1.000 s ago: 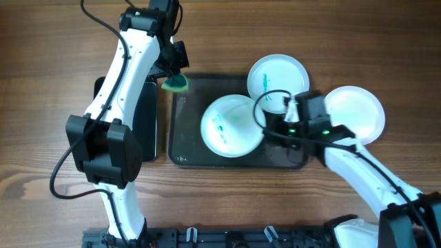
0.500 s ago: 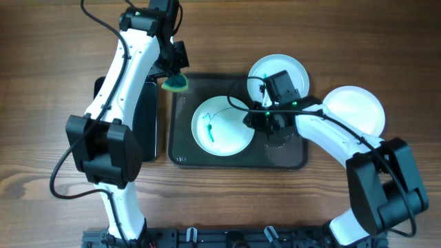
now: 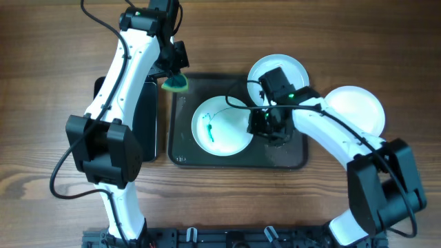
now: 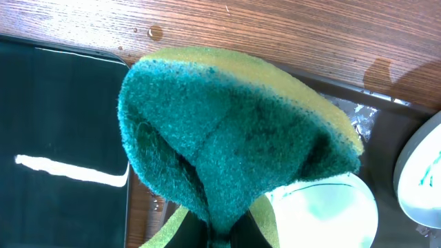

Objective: Clean dirty plates on tray and stack at the side
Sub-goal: 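Bring the sponge with left gripper onto the center plate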

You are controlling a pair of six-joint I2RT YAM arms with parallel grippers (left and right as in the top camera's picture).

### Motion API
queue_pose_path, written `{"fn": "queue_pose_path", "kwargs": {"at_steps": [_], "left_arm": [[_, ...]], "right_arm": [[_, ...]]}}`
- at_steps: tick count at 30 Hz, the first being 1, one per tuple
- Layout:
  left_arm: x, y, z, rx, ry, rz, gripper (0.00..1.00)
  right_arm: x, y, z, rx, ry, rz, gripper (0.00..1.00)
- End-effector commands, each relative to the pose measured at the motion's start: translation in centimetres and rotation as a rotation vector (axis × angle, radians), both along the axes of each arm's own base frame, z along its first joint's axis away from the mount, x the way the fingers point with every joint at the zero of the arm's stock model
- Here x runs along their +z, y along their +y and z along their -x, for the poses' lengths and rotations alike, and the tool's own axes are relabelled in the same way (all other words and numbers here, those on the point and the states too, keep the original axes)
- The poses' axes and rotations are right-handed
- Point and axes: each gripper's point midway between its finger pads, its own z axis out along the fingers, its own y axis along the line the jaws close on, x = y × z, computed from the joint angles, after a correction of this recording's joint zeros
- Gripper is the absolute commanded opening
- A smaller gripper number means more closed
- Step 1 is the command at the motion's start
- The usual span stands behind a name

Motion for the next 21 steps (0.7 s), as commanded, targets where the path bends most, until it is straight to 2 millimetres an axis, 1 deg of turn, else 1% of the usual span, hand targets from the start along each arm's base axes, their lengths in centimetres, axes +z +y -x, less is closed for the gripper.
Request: {"fn": "queue_pose_path", "kwargs": {"at_steps": [1,3,4,5,7,10,13,15,17,21], "left_arm": [[1.7,-0.3,-0.4,-0.009,-0.045,0.021,0.04],[1.7,-0.3,-0.3,-0.009,-0.043,0.021,0.04],[1.7,-0.3,-0.3,-0.009,-0.043,0.021,0.04],[1.7,-0.3,-0.3,-0.009,-0.043,0.021,0.04],[1.7,-0.4,-0.2,-0.010,-0.040,0.020,0.04],[1.3,-0.7,0.1,-0.018,-0.027,0.017,0.04],[0.2,-1.1,1.1,-0.041,0.012,0.007,0.04],[-0.9,-1.6,2.1,-0.086,0.049,-0.007,0.04],[-2.0,-2.5,3.2,-0.146,0.087,0.000,0.04],[-4.4,-6.2,5.3,-0.321,0.138,0.103,0.04]], "right_arm": [[-2.4,-0.5,0.2,-0.038,0.033,0.039,0.27],[-3.1,-0.4,0.0,-0.038,0.033,0.039,0.24],[-3.3,-0.3,-0.1,-0.038,0.029,0.037,0.20],[-3.6,-0.1,-0.5,-0.034,0.018,0.032,0.12],[-4.0,0.1,-0.9,-0.025,0.004,0.024,0.04],[-4.0,0.5,-1.5,0.016,-0.035,0.010,0.04],[-3.8,0.8,-2.2,0.059,-0.083,-0.001,0.04],[-3.7,1.0,-2.5,0.075,-0.100,-0.005,0.04],[-3.6,1.2,-2.5,0.094,-0.106,-0.019,0.04],[-3.6,1.2,-2.5,0.097,-0.108,-0.018,0.04]]}}
